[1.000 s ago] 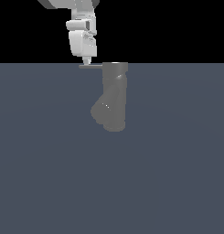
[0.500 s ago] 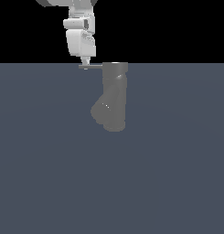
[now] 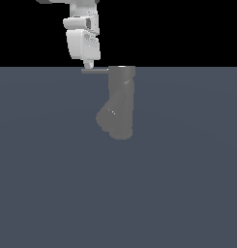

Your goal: Turn on the faucet by rotating a designated handle.

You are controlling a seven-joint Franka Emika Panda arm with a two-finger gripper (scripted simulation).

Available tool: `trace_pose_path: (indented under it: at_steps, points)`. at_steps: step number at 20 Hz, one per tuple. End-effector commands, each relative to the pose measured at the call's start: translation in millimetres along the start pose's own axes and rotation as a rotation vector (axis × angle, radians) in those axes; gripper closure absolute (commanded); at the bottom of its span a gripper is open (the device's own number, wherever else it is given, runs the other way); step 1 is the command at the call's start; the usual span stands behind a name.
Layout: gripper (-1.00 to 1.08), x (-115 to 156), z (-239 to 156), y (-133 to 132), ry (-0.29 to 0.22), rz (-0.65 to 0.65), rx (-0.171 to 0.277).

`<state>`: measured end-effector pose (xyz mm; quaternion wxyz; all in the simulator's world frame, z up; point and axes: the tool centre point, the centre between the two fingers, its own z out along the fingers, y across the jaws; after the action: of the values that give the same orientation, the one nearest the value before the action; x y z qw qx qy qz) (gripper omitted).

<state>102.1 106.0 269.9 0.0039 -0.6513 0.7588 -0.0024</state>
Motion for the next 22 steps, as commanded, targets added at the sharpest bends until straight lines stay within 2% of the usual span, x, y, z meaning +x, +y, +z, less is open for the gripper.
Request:
trace_pose_path:
  at_steps: [1, 19, 22]
  points:
    - [1.08, 1, 0, 9, 0.002, 0.000, -0.009]
    - [1.08, 4, 0, 52, 0.002, 0.001, -0.009]
    - [1.08, 5, 0, 49, 0.004, 0.001, -0.001]
